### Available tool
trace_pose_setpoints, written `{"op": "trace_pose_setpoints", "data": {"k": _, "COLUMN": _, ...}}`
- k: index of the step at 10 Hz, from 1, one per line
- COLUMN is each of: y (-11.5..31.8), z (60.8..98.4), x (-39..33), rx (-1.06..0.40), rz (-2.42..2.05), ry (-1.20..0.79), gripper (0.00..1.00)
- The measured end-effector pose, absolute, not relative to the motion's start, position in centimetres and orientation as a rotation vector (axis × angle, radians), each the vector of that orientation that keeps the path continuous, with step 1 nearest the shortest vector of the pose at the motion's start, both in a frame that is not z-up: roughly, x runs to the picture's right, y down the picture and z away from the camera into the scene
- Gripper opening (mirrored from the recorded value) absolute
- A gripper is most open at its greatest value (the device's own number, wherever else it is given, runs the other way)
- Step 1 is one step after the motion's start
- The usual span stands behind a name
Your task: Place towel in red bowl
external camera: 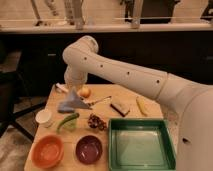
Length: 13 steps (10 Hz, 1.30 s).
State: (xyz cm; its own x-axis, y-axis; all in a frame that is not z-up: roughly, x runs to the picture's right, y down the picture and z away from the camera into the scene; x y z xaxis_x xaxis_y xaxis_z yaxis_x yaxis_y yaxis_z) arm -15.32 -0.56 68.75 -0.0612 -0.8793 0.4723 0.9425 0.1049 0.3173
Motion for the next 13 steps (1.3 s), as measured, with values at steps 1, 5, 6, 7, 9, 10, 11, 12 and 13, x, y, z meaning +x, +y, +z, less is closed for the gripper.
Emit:
{"op": "trace_pose_setpoints", "data": {"k": 1, "y": -1.1, "z": 69.0, "x": -15.9, "rx": -0.114, "rz": -1.514, "ry": -0.664, "gripper": 0.00}}
{"op": "trace_pose_setpoints", "data": {"k": 5, "y": -0.8, "z": 66.4, "x": -20.1, "rx": -0.058, "rz": -1.604, "ry": -0.695, "gripper": 0.00}}
{"op": "trace_pose_setpoints", "data": {"k": 6, "y": -0.3, "z": 65.7, "x": -21.3, "rx": -0.048, "rz": -1.623, "ry": -0.711, "gripper": 0.00}}
{"op": "trace_pose_setpoints", "data": {"k": 7, "y": 0.3, "z": 65.1, "x": -22.7, "rx": -0.036, "rz": -1.644, "ry": -0.727, "gripper": 0.00}}
{"op": "trace_pose_setpoints", "data": {"k": 9, "y": 2.2, "z": 63.6, "x": -25.6, "rx": -0.015, "rz": -1.686, "ry": -0.785, "gripper": 0.00}}
{"op": "trace_pose_setpoints", "data": {"k": 10, "y": 3.5, "z": 62.7, "x": -27.1, "rx": -0.004, "rz": -1.708, "ry": -0.824, "gripper": 0.00}}
{"op": "trace_pose_setpoints", "data": {"k": 11, "y": 4.8, "z": 61.9, "x": -28.1, "rx": 0.005, "rz": -1.721, "ry": -0.865, "gripper": 0.00}}
{"op": "trace_pose_setpoints", "data": {"k": 12, "y": 5.6, "z": 61.4, "x": -28.7, "rx": 0.009, "rz": -1.724, "ry": -0.895, "gripper": 0.00}}
{"op": "trace_pose_setpoints", "data": {"k": 13, "y": 6.5, "z": 61.0, "x": -29.3, "rx": 0.010, "rz": -1.727, "ry": -0.926, "gripper": 0.00}}
